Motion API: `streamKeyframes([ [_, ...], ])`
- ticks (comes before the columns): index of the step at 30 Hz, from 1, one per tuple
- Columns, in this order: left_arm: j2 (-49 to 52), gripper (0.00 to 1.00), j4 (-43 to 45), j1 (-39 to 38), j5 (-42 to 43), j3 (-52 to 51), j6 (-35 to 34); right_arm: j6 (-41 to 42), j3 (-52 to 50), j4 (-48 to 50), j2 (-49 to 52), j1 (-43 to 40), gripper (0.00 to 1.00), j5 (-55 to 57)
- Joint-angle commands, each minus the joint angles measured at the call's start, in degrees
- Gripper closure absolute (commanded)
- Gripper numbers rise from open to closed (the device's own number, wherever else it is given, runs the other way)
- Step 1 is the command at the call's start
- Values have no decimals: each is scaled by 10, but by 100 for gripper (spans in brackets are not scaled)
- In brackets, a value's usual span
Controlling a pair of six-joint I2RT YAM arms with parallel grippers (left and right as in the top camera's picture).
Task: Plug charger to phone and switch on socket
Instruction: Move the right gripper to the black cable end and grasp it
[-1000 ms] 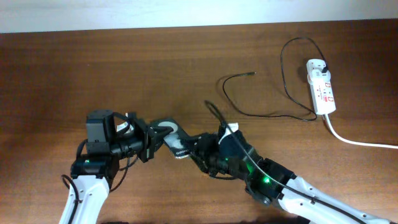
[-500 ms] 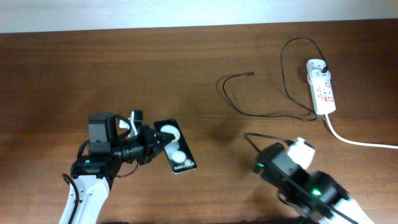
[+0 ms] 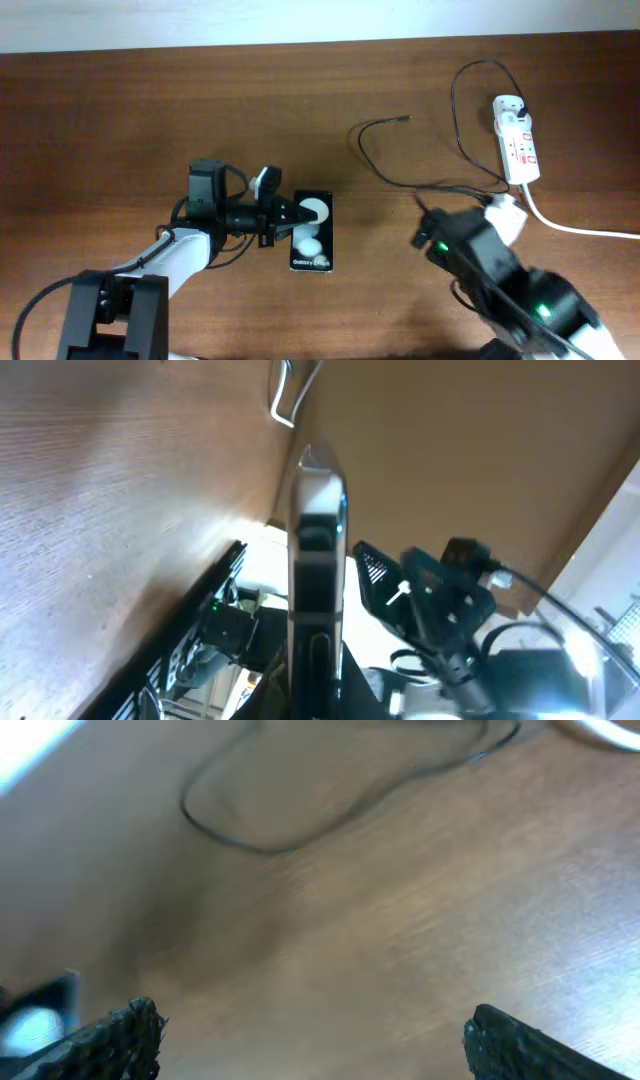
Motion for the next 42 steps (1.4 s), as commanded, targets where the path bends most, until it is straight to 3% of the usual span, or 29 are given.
streamKeyframes([
  [1,-1,100,3,-1,38,4,23,-57,165,-55,209,-27,1,-55],
  [4,-1,100,3,-1,37,4,35,-151,416,-127,454,-97,1,-112],
  [6,-1,100,3,-1,37,4,35,-169,528,-118,565,-129,1,-126],
  [11,-1,100,3,-1,13,4,35,-249,567,34,736,-150,1,-162],
  [15,-1,100,3,-1,-2,4,35,-255,566,49,779,-147,8,-191],
  [20,-1,100,3,-1,-9,4,35,-285,566,53,798,-135,31,-201],
  [30,-1,100,3,-1,-8,4,35,-300,509,80,798,-135,34,-203],
  [34,-1,100,3,-1,-9,4,35,-300,500,79,798,-134,50,-214],
  [35,-1,100,3,-1,-8,4,35,-300,495,79,798,-132,61,-214],
  [37,-1,100,3,-1,-8,4,35,-300,489,61,798,-132,94,-214],
  [39,-1,100,3,-1,-8,4,35,-317,489,20,795,-132,96,-215],
  [42,-1,100,3,-1,-8,4,35,-391,489,-146,793,-132,96,-214],
])
